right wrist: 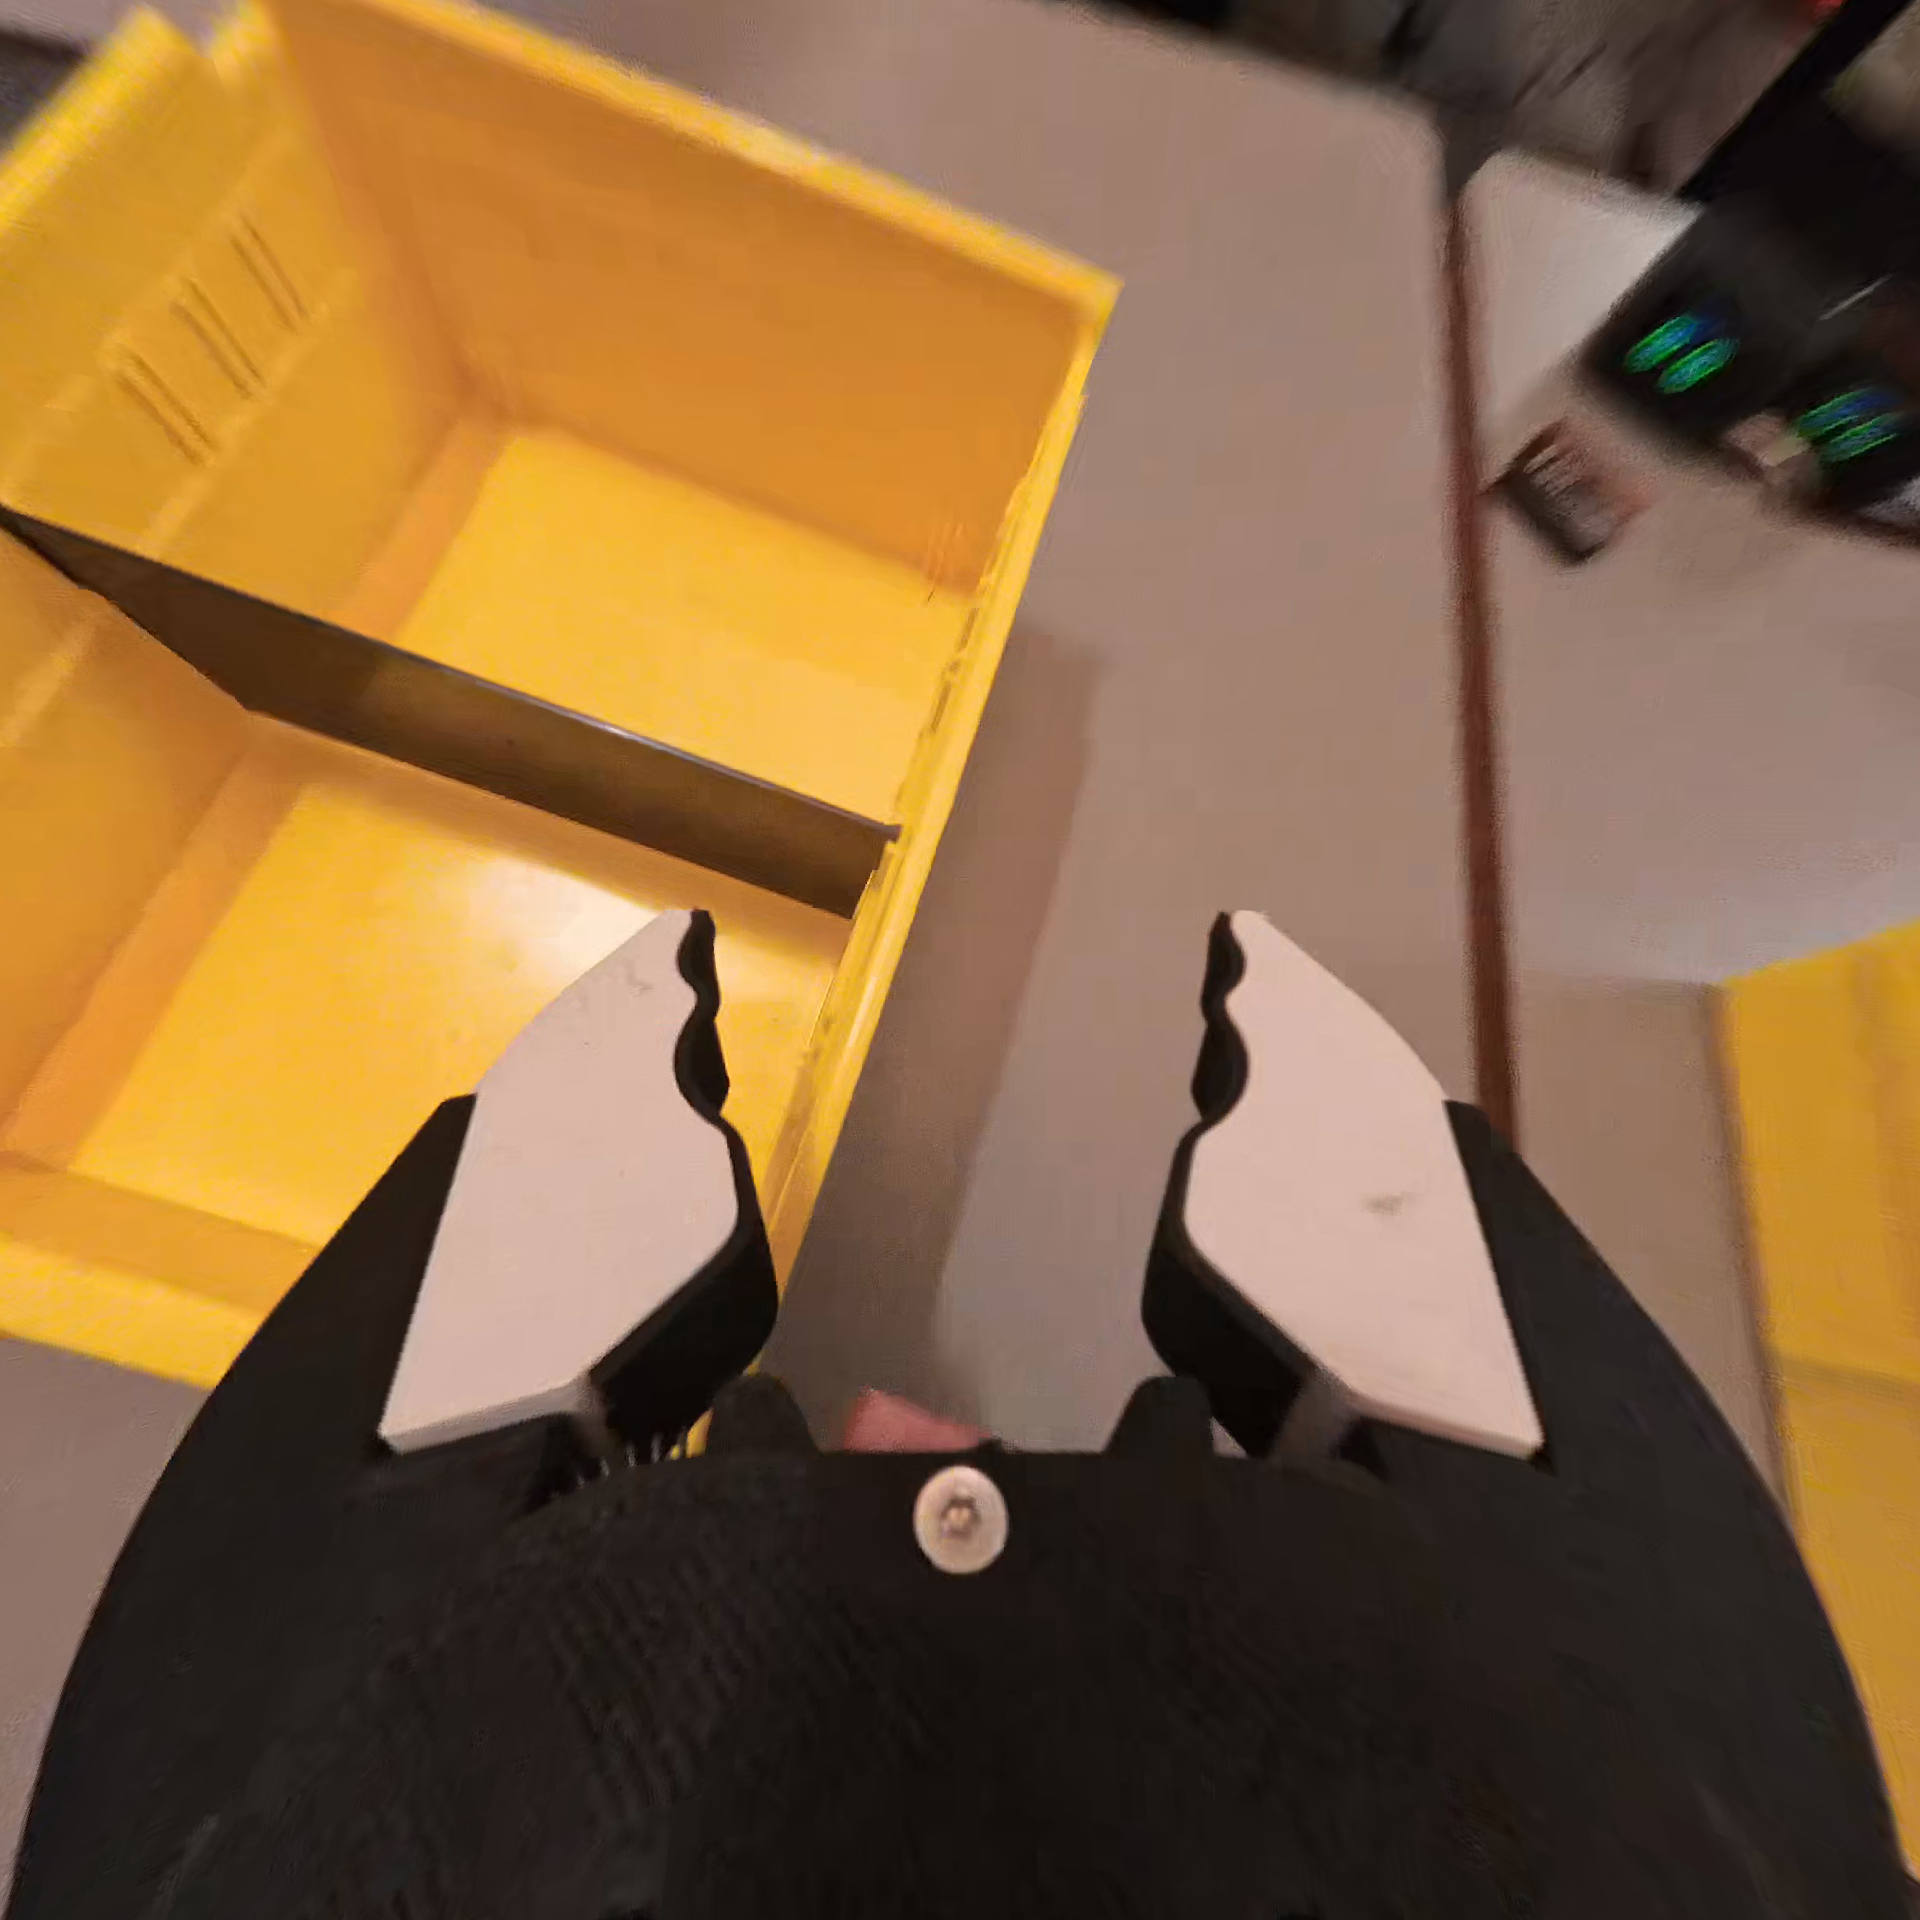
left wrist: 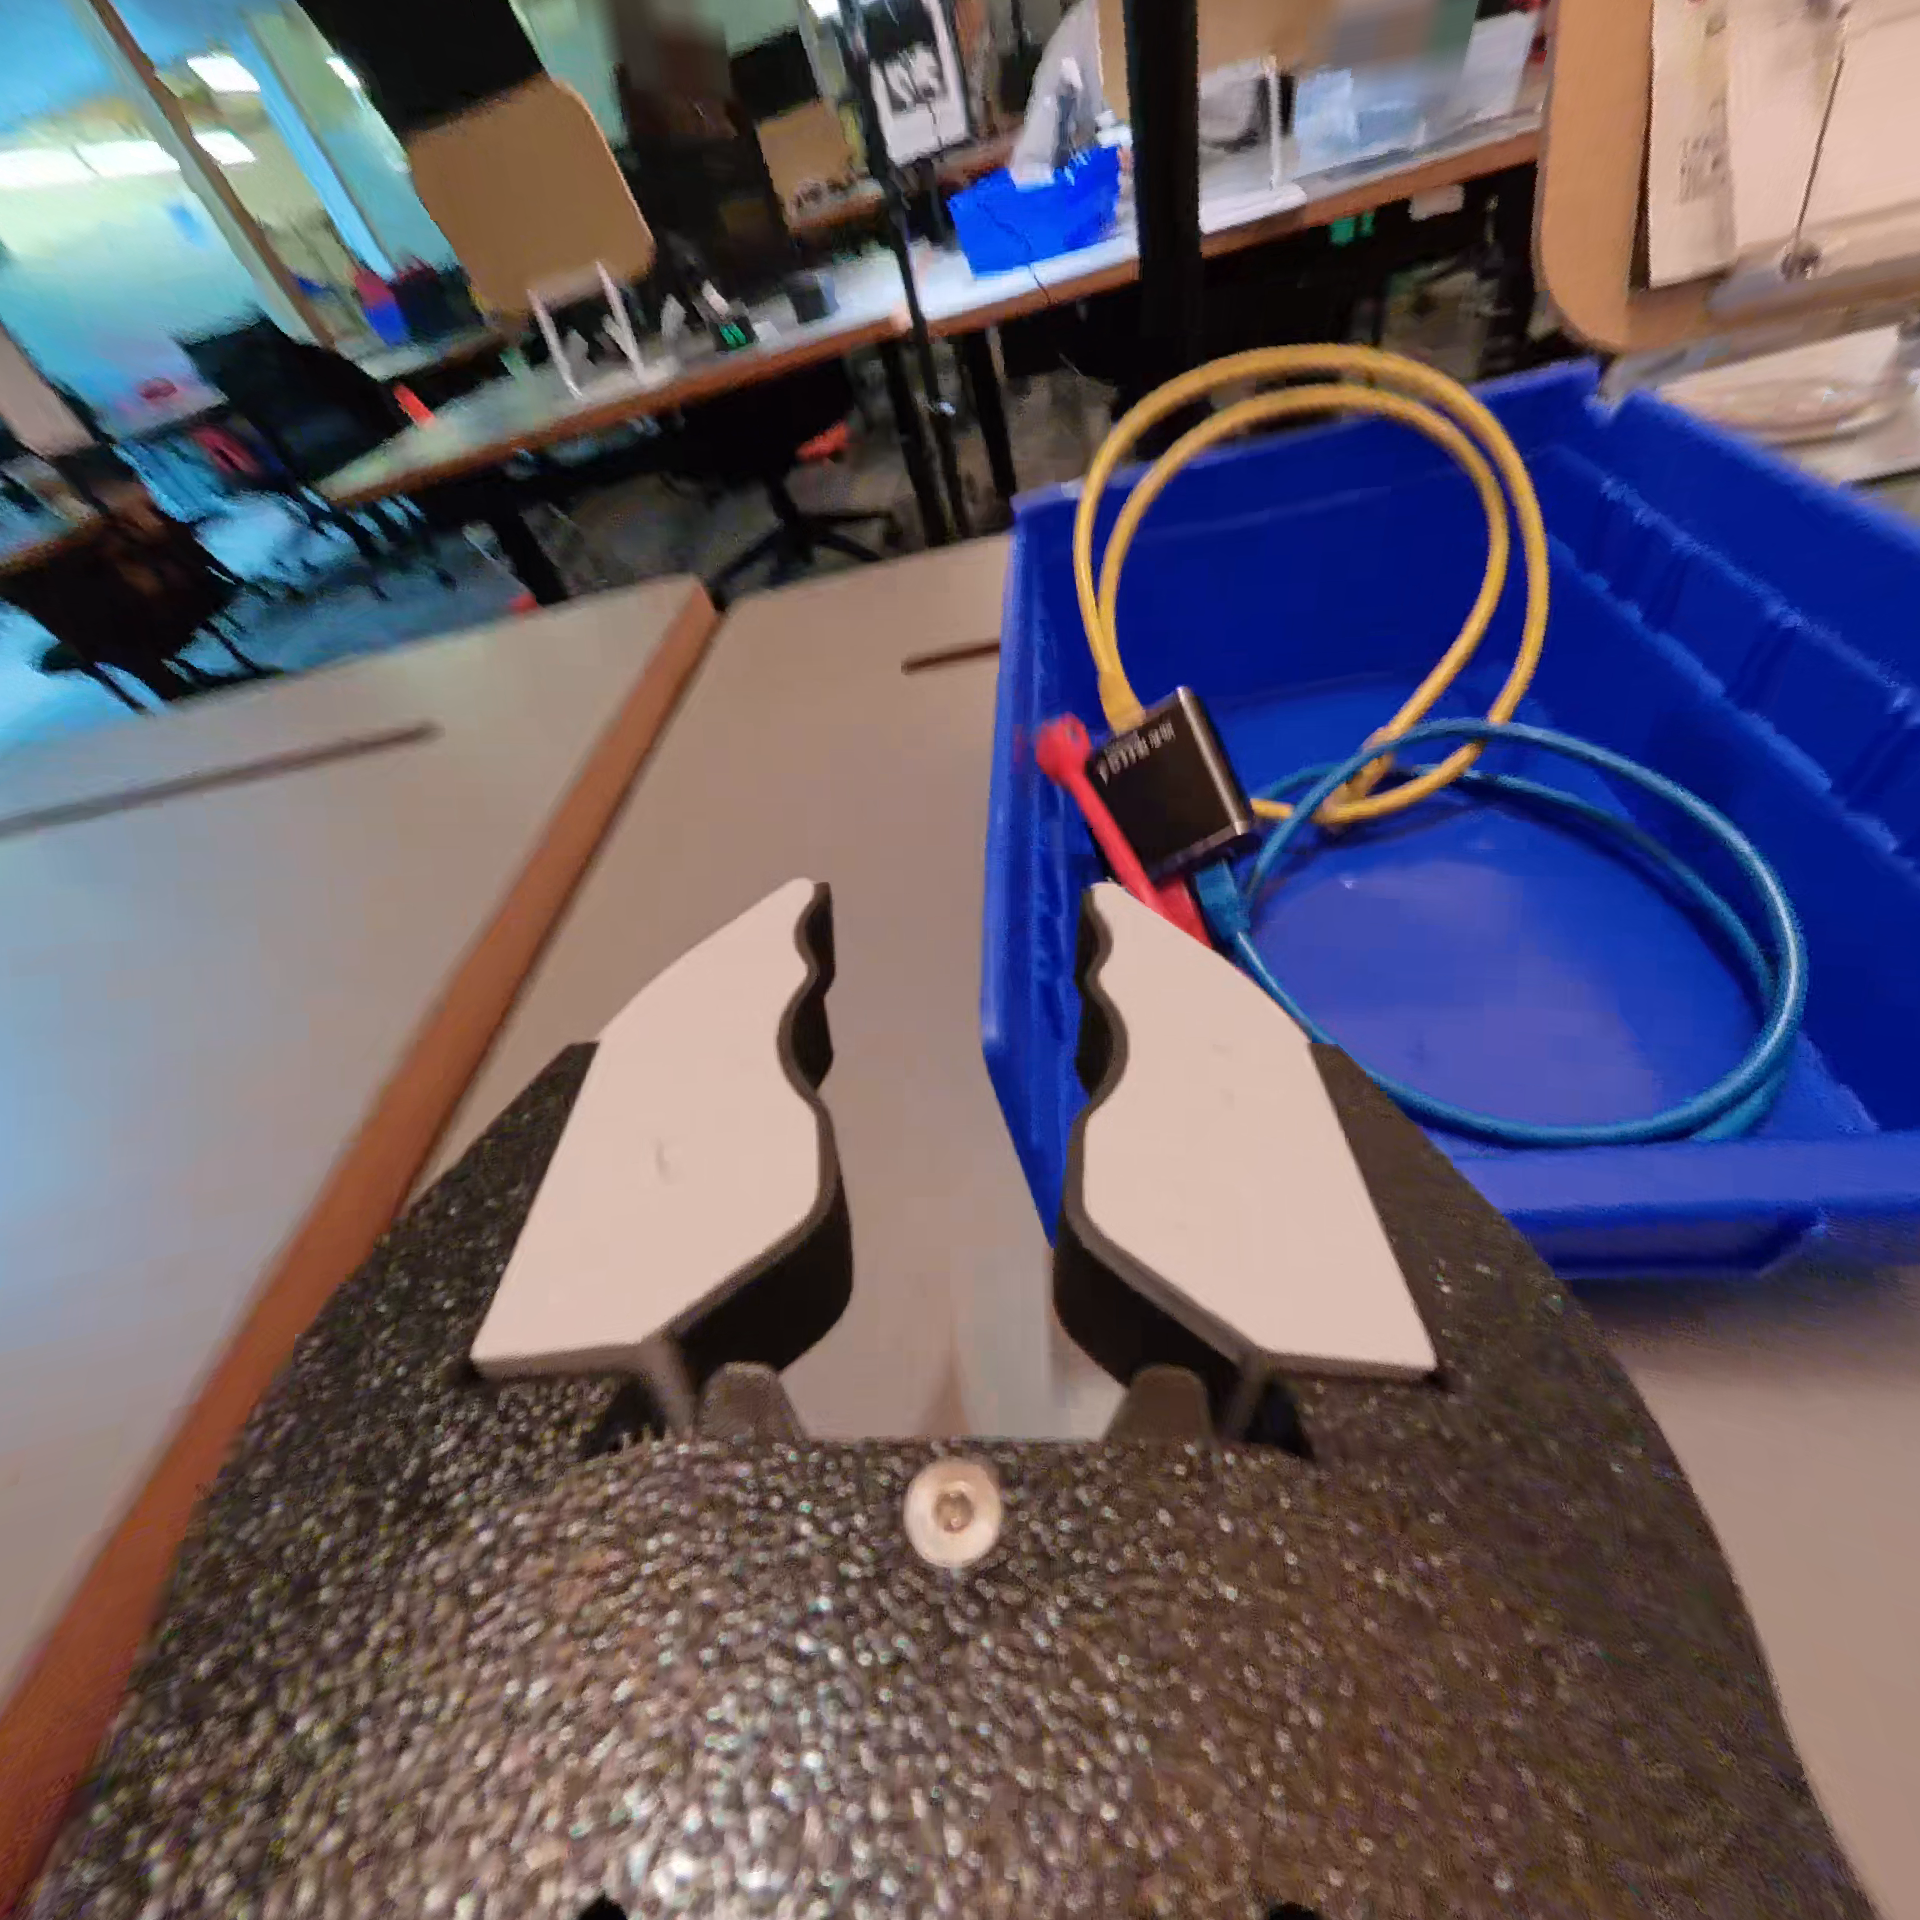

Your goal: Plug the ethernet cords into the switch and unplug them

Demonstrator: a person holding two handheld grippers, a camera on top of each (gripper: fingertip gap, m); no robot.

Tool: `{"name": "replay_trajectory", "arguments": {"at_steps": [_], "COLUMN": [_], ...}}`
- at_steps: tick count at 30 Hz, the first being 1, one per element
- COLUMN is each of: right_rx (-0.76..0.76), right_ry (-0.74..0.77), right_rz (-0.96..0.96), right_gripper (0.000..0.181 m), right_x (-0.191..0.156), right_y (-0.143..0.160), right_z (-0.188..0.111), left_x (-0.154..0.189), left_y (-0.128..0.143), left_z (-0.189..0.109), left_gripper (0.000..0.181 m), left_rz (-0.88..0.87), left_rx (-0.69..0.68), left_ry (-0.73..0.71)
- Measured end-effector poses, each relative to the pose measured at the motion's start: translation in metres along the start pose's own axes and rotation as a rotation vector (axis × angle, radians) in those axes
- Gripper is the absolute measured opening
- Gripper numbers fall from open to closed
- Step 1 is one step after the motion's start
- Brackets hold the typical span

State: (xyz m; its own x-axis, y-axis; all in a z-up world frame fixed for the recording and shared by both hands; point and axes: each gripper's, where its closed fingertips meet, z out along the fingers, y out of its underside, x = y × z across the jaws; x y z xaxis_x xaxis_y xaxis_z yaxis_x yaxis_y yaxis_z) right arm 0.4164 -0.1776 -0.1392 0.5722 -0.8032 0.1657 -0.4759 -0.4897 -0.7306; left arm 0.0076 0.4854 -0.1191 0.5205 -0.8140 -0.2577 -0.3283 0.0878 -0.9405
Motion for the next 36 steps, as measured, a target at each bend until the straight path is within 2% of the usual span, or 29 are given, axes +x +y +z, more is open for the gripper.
{"name": "replay_trajectory", "arguments": {"at_steps": [1,3,5,7,8,10,11,14,17,19,21,22,25,27,30,32,36], "right_rx": [0.06,0.199,0.334,0.482,0.549,0.616,0.626,0.694,0.64,0.63,0.626,0.62,0.608,0.596,0.582,0.56,0.49], "right_ry": [0.034,0.029,-0.077,-0.167,-0.226,-0.34,-0.332,-0.291,-0.31,-0.315,-0.339,-0.364,-0.395,-0.393,-0.401,-0.389,-0.296], "right_rz": [-0.006,0.0,-0.023,0.019,0.028,-0.045,-0.056,-0.176,-0.274,-0.299,-0.298,-0.3,-0.326,-0.349,-0.367,-0.363,-0.32], "right_gripper": [0.092,0.092,0.087,0.082,0.082,0.081,0.083,0.077,0.08,0.081,0.079,0.079,0.079,0.08,0.079,0.079,0.078], "right_x": [-0.003,-0.028,-0.074,-0.119,-0.144,-0.19,-0.199,-0.216,-0.23,-0.235,-0.241,-0.246,-0.258,-0.262,-0.266,-0.263,-0.241], "right_y": [-0.008,-0.026,-0.043,-0.061,-0.067,-0.076,-0.08,-0.079,-0.067,-0.064,-0.063,-0.062,-0.059,-0.057,-0.054,-0.051,-0.045], "right_z": [-0.019,-0.05,-0.066,-0.072,-0.074,-0.079,-0.083,-0.096,-0.093,-0.091,-0.091,-0.092,-0.091,-0.09,-0.088,-0.085,-0.067], "left_x": [0.002,0.021,0.058,0.088,0.094,0.091,0.088,0.084,0.081,0.081,0.075,0.073,0.069,0.068,0.065,0.062,0.055], "left_y": [-0.017,-0.047,-0.061,-0.065,-0.067,-0.058,-0.045,-0.002,0.016,0.036,0.049,0.049,0.047,0.047,0.048,0.05,0.053], "left_z": [-0.006,-0.008,0.005,0.031,0.049,0.088,0.104,0.132,0.148,0.152,0.155,0.156,0.162,0.165,0.168,0.169,0.168], "left_gripper": [0.044,0.046,0.054,0.062,0.064,0.06,0.061,0.07,0.069,0.067,0.063,0.054,0.049,0.046,0.042,0.043,0.036], "left_rz": [0.045,0.171,0.264,0.31,0.317,0.312,0.308,0.285,0.235,0.195,0.237,0.303,0.532,0.596,0.595,0.523,0.505], "left_rx": [0.007,-0.035,-0.135,-0.211,-0.213,-0.257,-0.333,-0.551,-0.585,-0.664,-0.716,-0.707,-0.684,-0.67,-0.682,-0.683,-0.65], "left_ry": [-0.029,-0.035,0.038,0.091,0.072,0.007,-0.012,-0.042,-0.074,-0.077,-0.11,-0.135,-0.187,-0.218,-0.241,-0.238,-0.238]}}
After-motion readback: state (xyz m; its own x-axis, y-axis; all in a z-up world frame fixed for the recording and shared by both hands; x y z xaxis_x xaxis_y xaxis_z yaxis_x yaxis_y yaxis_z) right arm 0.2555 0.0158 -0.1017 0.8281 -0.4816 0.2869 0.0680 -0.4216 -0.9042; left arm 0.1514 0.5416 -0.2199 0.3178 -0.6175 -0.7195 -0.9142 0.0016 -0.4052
